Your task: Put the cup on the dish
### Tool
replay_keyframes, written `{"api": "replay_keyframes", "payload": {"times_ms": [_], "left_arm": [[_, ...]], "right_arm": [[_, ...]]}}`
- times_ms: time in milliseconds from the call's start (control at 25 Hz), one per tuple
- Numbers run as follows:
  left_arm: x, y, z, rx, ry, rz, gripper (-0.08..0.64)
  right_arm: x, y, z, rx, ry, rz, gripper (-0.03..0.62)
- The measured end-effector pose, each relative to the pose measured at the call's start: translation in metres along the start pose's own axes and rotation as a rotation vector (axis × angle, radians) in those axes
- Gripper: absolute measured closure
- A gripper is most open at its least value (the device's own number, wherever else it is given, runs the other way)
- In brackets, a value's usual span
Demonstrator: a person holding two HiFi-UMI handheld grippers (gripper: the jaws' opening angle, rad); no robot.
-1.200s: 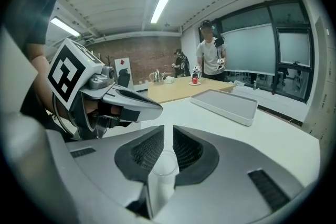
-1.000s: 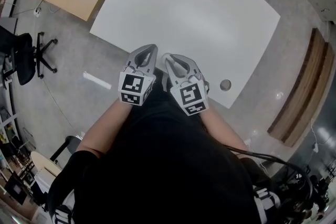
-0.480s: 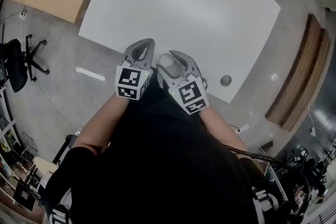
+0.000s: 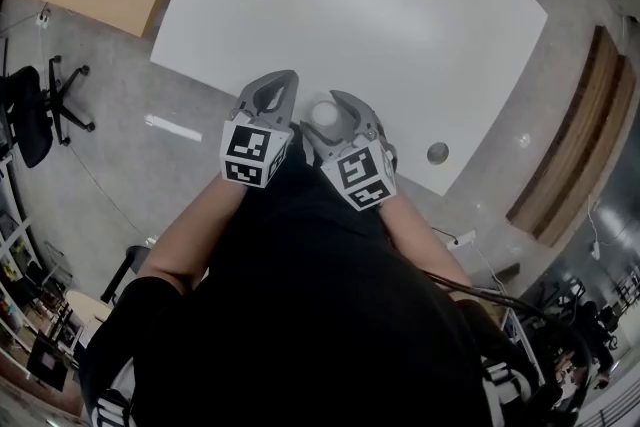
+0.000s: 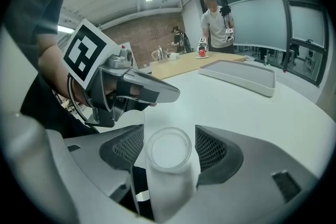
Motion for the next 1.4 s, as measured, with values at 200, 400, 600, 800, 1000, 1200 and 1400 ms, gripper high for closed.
{"api": "replay_keyframes", "payload": {"times_ms": [200,400,600,800,1000,1200,1400], "left_arm": [[-0.004,-0.009,0.006,0.016,0.001,0.011,0.551],[-0.011,-0.019,0.008,0.034,0.003,0.017,0.551],[-0.016,-0.03,0.01,0.052,0.009,0.019,0.551],[-0.017,-0.037,0.009,0.069,0.021,0.018,0.551],[-0.017,-0.041,0.009,0.081,0.034,0.013,0.551],[-0.014,-0.042,0.007,0.087,0.042,0.003,0.551],[-0.009,-0.027,0.008,0.068,0.045,-0.023,0.551]], "right_arm": [[-0.011,-0.01,-0.001,0.018,0.008,0.036,0.339],[-0.021,-0.023,0.0,0.046,0.004,0.056,0.339],[-0.032,-0.034,0.0,0.086,-0.014,0.064,0.339],[-0.033,-0.035,0.001,0.13,-0.049,0.033,0.339],[-0.036,-0.037,0.002,0.154,-0.054,0.028,0.341],[-0.035,-0.038,0.0,0.155,-0.055,0.031,0.341],[-0.023,-0.027,-0.008,0.133,-0.078,0.025,0.341]]}}
Point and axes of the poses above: the fingertips, and each gripper's own axes: x backward along the fingers, z to its left, y out of its top, the point moved 8 cm from there along x, backward along the fingers, and after that the axes turned 6 degrees about -y, right-handed, at the moved point
